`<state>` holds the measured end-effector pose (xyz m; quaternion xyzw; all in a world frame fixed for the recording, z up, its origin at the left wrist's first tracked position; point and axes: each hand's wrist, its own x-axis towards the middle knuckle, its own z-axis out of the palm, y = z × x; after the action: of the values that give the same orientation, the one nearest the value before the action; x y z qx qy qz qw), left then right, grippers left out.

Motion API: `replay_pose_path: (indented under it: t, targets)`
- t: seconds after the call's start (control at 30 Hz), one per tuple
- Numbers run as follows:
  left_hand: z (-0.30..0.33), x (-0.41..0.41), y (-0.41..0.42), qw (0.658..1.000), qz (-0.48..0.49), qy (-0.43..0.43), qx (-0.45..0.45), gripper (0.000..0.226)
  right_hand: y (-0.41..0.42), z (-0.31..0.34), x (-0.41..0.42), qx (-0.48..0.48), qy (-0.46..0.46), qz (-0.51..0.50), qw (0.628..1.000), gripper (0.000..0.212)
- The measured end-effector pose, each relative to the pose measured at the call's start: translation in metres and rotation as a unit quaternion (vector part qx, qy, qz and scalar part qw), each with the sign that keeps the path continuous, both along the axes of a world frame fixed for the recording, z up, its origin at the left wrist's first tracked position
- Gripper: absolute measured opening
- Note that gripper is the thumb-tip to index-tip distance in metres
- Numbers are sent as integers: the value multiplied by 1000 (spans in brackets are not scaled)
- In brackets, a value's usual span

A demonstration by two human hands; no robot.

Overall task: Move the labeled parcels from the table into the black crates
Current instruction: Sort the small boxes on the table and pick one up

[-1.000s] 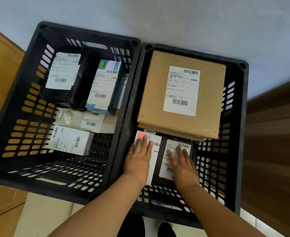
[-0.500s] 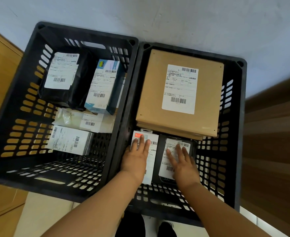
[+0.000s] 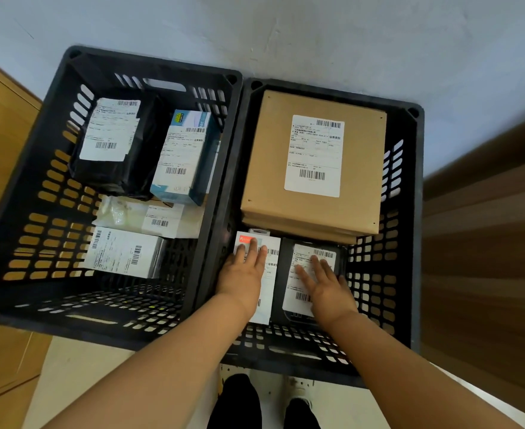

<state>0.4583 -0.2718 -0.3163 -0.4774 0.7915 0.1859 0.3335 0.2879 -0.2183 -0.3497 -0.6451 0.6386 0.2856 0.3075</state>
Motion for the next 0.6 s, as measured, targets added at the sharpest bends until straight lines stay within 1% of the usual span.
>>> replay_pose_path:
  t: [0.13,0.23,0.47,0.6]
  targets:
    - [26,-1,5,999,2,41,-24,90,3,32,2,-26,-21,-33,999,87]
    - [56,2,8,996,16,80,-42,90,5,68,3,-53,-44,-64,996,78]
    - [144,0,8,990,46,124,-56,84,13,183,-6,-116,-76,-114,984,63]
    - [197,-21,9,983,33,159,-85,70,25,248,-23,-163,-81,-123,976,58]
